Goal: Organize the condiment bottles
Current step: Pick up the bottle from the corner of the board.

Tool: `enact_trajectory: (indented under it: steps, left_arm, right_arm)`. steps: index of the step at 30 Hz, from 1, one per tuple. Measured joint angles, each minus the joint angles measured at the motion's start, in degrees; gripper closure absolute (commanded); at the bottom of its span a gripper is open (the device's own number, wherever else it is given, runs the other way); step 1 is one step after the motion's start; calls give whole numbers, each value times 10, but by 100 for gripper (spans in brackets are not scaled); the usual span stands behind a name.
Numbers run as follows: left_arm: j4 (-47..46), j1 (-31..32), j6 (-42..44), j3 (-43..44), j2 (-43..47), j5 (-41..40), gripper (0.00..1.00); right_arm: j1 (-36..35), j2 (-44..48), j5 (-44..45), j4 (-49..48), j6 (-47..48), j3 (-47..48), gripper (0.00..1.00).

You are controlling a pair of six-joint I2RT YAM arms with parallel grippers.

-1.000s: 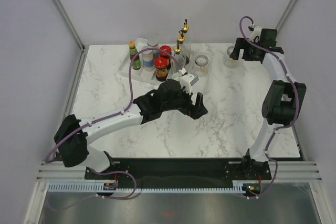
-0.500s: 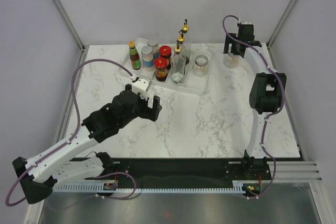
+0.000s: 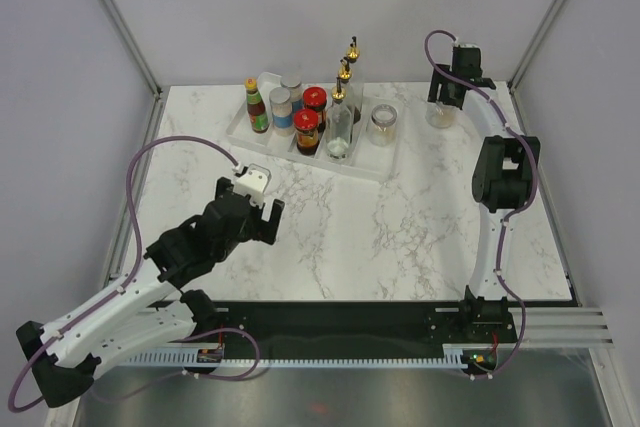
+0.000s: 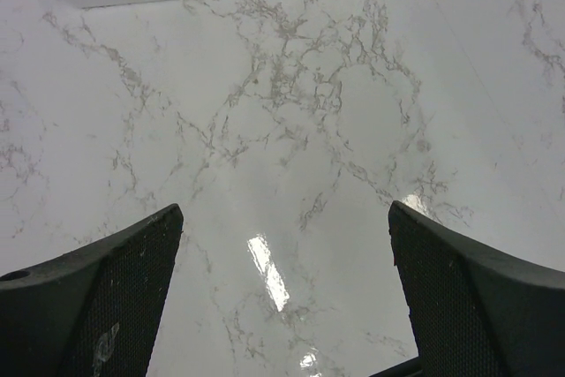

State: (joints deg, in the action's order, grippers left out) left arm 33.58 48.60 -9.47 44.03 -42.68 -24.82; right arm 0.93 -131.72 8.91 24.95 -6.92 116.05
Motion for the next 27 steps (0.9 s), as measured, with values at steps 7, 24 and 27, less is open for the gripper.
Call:
enact_trajectory:
  steps: [7,24,27]
  left_arm:
    - [2,0,2,-4,14,-17,0]
    - [-3,0,2,-12,46,-21,0]
    - [-4,0,2,-13,52,-20,0]
  right_arm:
    - [0,-5,-7,3,-4,9,57]
    - [0,158,-66,-17,27,-219,100]
    - [0,199,-82,-16,26,-265,100]
